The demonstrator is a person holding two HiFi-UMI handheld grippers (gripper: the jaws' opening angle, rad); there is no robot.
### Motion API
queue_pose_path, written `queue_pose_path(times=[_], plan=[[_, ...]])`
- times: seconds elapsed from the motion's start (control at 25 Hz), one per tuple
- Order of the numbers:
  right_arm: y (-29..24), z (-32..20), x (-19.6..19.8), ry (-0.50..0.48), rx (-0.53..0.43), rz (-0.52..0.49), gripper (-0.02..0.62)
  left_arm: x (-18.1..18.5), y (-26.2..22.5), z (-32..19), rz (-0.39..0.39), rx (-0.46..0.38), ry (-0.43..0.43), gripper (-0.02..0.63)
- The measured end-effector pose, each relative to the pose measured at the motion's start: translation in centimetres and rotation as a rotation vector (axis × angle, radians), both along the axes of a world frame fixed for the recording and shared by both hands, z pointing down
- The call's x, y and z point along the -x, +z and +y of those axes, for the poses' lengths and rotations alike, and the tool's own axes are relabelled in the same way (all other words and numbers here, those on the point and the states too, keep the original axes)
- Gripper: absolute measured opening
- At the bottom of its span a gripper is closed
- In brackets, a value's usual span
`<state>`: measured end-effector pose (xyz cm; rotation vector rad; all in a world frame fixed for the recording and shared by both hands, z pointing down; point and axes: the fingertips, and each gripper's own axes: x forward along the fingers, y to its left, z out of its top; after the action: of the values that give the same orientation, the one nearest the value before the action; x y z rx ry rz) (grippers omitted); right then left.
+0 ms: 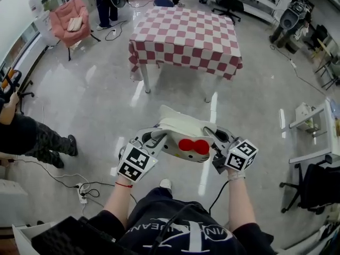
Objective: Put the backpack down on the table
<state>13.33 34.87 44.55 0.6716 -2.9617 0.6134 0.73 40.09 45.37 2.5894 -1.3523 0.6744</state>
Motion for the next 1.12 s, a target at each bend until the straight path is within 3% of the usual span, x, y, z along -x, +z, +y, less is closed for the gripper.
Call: queue_pose_path(times=[0.56,1.12], plan=[[-0.9,-5.6,0.8,0.060,0.011,-0.014,0.012,1.0,-1.5,-5.9,0.006,-0.002,0.062,0.072],[0.2,-14.2,2.0,0.007,0.002,0.004,0.012,1.7,-0.1,-13.9,0.009,0.012,0.028,0.067]])
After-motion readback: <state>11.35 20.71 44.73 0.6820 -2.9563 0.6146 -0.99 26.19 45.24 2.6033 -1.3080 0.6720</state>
